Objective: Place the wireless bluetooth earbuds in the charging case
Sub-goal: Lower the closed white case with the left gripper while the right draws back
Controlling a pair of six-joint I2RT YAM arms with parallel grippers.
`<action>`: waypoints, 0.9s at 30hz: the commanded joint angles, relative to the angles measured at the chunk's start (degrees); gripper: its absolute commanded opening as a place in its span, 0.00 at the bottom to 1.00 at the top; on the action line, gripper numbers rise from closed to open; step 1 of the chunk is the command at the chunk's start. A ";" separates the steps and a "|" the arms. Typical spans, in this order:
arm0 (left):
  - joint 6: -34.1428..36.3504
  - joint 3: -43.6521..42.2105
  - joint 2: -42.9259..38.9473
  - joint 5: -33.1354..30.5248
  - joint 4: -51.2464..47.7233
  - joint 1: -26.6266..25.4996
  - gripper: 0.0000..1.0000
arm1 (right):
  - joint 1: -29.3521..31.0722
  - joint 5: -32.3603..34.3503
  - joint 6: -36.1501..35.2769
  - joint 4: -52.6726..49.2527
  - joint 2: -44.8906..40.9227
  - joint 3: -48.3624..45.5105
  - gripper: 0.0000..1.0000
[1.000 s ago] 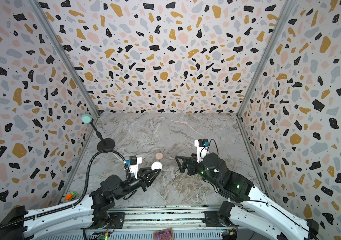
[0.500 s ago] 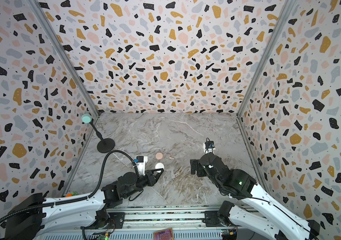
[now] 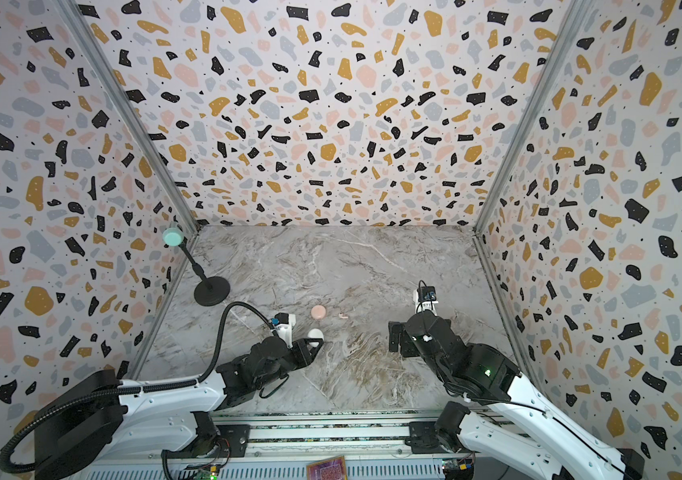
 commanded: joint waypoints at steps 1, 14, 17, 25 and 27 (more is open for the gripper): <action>0.71 1.22 2.42 2.70 -0.17 0.90 0.00 | -0.31 1.10 -0.47 0.08 -0.62 -0.56 0.99; 6.50 6.09 12.20 6.66 -2.69 3.50 0.00 | -0.51 0.39 -0.89 0.95 -2.16 -1.16 0.99; 6.97 6.89 13.44 6.78 -3.64 4.11 0.00 | -0.59 0.31 -0.98 1.05 -2.24 -1.24 0.99; 5.41 8.61 15.44 6.85 -5.82 5.06 0.00 | -0.84 -0.05 -1.26 1.48 -2.55 -1.39 0.99; 4.68 8.70 15.93 6.60 -5.67 5.08 0.00 | -0.95 -0.09 -1.24 1.42 -2.60 -1.39 0.99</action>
